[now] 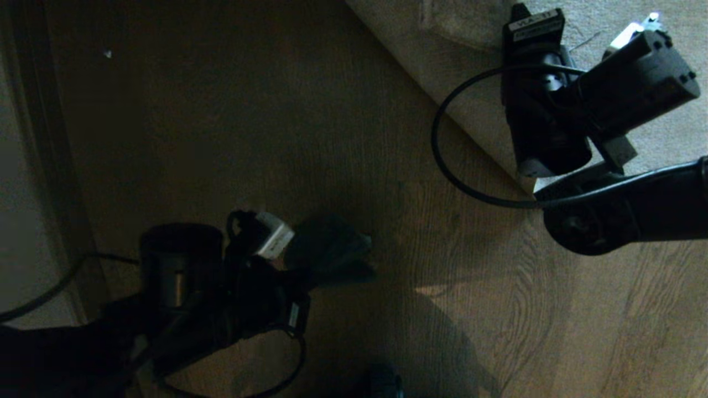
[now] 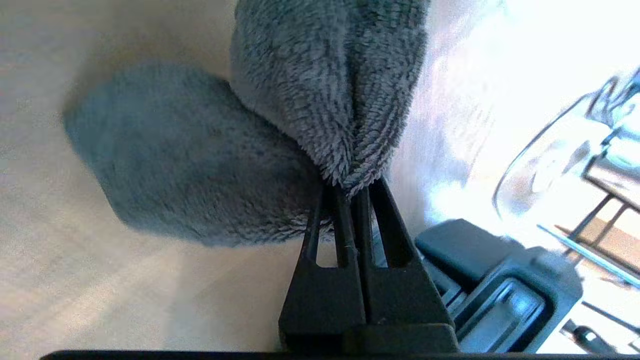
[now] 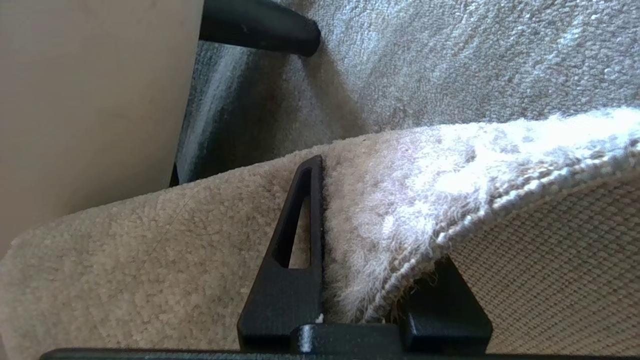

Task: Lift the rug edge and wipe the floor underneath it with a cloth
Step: Wipe the floor under the carpet with a rag

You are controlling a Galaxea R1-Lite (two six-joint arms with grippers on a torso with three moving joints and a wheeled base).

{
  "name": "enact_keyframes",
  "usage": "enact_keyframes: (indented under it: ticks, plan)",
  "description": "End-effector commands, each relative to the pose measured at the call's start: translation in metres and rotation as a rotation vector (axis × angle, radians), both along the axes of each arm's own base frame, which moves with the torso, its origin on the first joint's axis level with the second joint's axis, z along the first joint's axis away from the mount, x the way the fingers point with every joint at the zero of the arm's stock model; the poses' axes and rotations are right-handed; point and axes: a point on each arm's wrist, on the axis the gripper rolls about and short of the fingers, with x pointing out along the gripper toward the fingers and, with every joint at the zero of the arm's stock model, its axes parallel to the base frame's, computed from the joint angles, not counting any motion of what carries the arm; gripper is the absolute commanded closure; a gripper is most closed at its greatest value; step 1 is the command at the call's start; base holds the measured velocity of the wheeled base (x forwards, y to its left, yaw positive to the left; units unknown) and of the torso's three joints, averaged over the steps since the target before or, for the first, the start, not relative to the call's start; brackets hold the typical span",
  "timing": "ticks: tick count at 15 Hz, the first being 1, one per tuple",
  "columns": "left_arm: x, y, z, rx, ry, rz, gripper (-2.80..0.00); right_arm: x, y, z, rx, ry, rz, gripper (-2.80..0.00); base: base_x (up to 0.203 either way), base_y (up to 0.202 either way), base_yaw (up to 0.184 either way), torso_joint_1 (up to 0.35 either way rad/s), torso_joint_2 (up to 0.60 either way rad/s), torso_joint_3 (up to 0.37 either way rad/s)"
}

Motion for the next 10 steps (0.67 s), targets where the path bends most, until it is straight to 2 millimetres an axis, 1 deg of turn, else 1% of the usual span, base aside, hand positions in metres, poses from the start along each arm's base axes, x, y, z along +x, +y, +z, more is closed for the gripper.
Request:
enact_keyframes:
  ticks: [1,6,8,10]
  plan:
    - [0.009,-0.020,-0.005,-0.004,0.014,-0.006,0.00,0.001,0.001,-0.002,0.006,0.000,0.001,0.00,0.000,0.000,0.000,0.000,0.00,0.000]
    - [0.031,-0.066,0.002,-0.053,-0.025,0.020,0.00,0.001,0.000,-0.006,-0.001,0.013,-0.003,0.00,0.000,0.000,0.000,0.000,0.00,0.000]
    - [0.036,-0.084,0.006,-0.089,-0.036,0.024,0.00,0.000,0.000,-0.007,0.001,0.011,-0.003,0.00,0.000,0.000,0.000,0.000,0.00,0.000]
    - [0.039,-0.099,0.005,-0.112,-0.033,0.033,0.00,0.000,0.000,-0.007,0.007,0.000,-0.002,0.00,0.000,0.000,0.000,0.000,0.00,0.000]
